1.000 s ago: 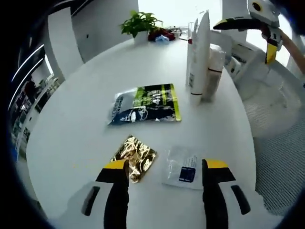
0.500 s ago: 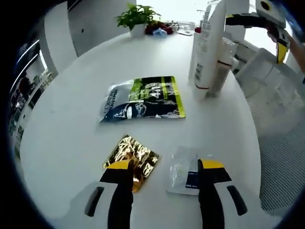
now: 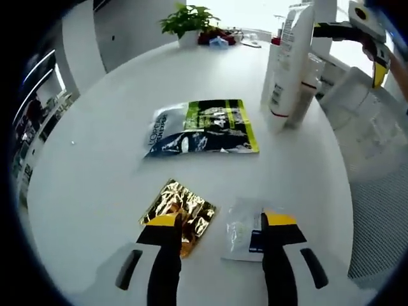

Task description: Arrange the skincare products in the storage area until every visible bottle or jar stands upright without overlapping.

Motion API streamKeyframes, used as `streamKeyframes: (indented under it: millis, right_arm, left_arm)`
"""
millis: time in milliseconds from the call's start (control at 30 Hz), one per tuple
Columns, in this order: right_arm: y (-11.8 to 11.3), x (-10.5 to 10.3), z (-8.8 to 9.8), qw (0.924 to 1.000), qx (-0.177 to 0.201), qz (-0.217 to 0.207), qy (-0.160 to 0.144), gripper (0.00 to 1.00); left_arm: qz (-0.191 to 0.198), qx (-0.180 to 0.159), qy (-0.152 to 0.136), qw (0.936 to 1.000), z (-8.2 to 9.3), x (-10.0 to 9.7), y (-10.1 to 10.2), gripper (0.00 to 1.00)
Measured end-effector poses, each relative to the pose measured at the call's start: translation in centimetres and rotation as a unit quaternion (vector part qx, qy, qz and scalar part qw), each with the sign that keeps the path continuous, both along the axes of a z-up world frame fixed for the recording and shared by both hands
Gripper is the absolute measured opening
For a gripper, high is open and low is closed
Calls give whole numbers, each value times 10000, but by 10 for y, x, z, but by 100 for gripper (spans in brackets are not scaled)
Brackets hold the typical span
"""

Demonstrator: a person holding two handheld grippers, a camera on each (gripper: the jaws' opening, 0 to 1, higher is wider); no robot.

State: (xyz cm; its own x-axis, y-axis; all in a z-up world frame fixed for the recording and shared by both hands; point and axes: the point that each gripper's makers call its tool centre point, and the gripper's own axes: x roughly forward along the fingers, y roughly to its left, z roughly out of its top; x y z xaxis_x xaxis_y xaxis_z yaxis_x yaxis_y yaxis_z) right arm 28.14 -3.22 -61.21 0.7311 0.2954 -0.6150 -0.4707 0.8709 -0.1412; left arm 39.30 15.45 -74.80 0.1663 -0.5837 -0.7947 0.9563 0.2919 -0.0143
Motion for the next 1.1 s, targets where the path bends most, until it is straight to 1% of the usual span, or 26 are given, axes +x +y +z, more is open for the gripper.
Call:
streamKeyframes:
  millis: [200, 467, 867, 1100]
  right_arm:
    - [-1, 1, -1, 10000, -79, 10, 38, 100]
    - [1, 3, -1, 9999, -79, 40, 61, 100]
    - [3, 5, -2, 9999, -56, 72, 102, 100]
    - [6, 7, -1, 9999, -50, 127, 95, 100]
  left_arm:
    - [117, 34, 0, 9999, 0, 8, 14, 47]
    - [249, 41, 13, 9997, -1, 20, 32, 48]
    - [352, 205, 49, 9992, -2, 35, 59, 48]
    - [368, 390, 90, 9985, -2, 42, 73, 48]
